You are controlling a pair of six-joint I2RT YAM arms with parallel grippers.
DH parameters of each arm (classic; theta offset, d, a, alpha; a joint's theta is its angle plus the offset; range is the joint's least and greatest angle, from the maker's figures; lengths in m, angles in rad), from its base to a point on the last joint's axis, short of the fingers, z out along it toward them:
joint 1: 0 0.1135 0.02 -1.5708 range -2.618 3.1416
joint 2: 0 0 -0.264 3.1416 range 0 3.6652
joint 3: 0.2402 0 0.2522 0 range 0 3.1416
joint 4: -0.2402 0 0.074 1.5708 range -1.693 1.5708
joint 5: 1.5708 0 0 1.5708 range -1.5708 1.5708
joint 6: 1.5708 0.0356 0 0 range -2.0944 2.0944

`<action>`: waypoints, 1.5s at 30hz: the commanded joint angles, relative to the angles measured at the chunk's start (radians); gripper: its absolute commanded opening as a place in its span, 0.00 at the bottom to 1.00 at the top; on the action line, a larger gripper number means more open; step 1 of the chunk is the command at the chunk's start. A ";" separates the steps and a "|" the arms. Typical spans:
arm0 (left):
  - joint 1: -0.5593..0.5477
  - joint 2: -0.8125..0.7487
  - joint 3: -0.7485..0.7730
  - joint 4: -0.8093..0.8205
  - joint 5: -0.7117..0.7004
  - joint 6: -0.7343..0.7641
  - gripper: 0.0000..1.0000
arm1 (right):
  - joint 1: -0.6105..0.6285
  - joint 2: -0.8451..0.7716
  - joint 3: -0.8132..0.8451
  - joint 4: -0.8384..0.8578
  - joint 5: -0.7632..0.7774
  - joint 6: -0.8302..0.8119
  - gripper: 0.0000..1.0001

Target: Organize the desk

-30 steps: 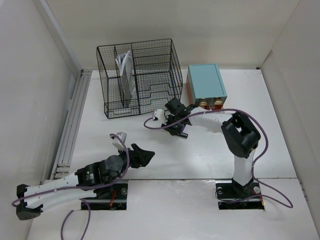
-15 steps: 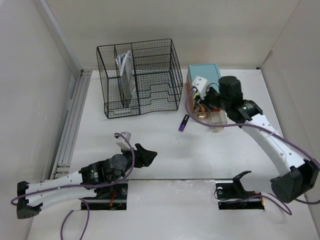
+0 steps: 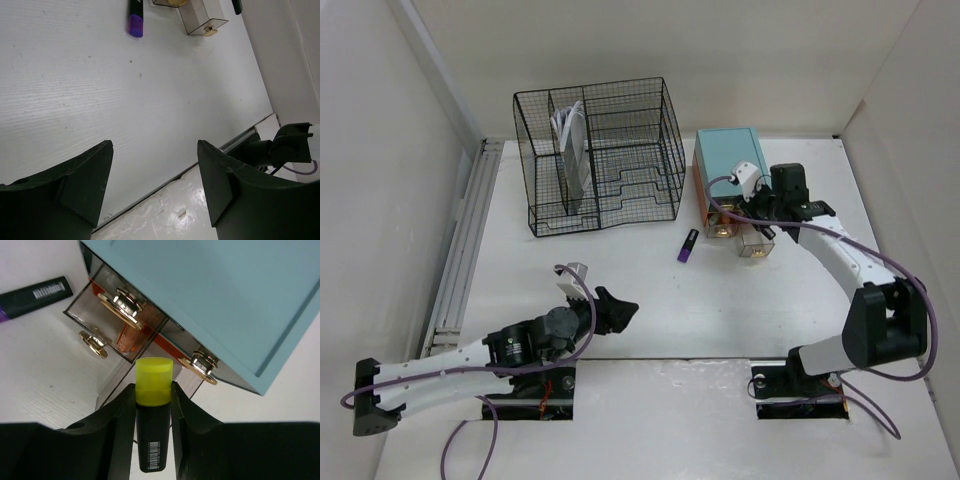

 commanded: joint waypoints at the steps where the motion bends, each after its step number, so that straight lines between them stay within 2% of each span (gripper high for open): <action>1: -0.007 -0.009 0.036 0.046 0.006 0.017 0.65 | -0.008 0.030 0.040 0.055 0.002 0.016 0.04; 4: -0.007 -0.028 0.036 0.037 0.006 0.017 0.65 | -0.008 0.064 0.040 0.041 0.011 0.016 0.11; 6: -0.007 -0.037 0.036 0.028 0.006 0.017 0.65 | -0.017 0.078 0.053 0.017 0.020 0.007 0.21; 9: -0.007 -0.037 0.036 0.027 0.006 0.017 0.65 | -0.017 0.090 0.062 -0.001 0.011 0.007 0.45; 11: -0.007 -0.037 0.036 0.027 0.006 0.017 0.65 | -0.017 0.090 0.062 -0.001 0.011 0.007 0.51; 16: -0.007 -0.037 0.036 0.027 0.006 0.017 0.65 | -0.017 0.028 0.072 -0.011 -0.009 0.007 0.50; 18: -0.007 -0.037 0.036 0.027 0.006 0.017 0.65 | -0.017 0.006 0.082 -0.035 -0.074 -0.004 0.38; 19: -0.007 -0.037 0.036 0.027 0.006 0.017 0.65 | 0.006 -0.008 0.082 -0.064 -0.102 -0.030 0.20; 21: -0.007 -0.037 0.036 0.027 0.006 0.017 0.65 | 0.037 -0.008 0.095 -0.122 -0.170 -0.097 0.11; 22: -0.007 -0.037 0.036 0.027 0.006 0.017 0.65 | 0.082 0.007 0.109 -0.196 -0.244 -0.141 0.11; 25: -0.007 -0.037 0.036 0.027 0.006 0.017 0.65 | 0.175 0.035 0.099 -0.257 -0.279 -0.296 0.14; 26: -0.007 -0.037 0.036 0.027 0.006 0.017 0.65 | 0.243 0.046 0.099 -0.274 -0.267 -0.338 0.20; 28: -0.007 -0.037 0.036 0.017 0.006 0.008 0.65 | 0.307 0.079 0.089 -0.293 -0.233 -0.450 0.22; 30: -0.007 -0.051 0.036 0.006 0.006 0.008 0.65 | 0.370 0.089 0.076 -0.293 -0.201 -0.520 0.30; 32: -0.007 -0.074 0.036 -0.006 -0.003 0.008 0.65 | 0.414 0.116 0.051 -0.275 -0.160 -0.611 0.31; 38: -0.007 -0.132 0.027 -0.057 -0.013 -0.010 0.65 | 0.436 0.234 0.108 -0.233 -0.041 -0.720 0.44; 45: -0.007 -0.173 0.007 -0.097 -0.013 -0.030 0.65 | 0.466 0.316 0.152 -0.224 0.092 -0.843 0.46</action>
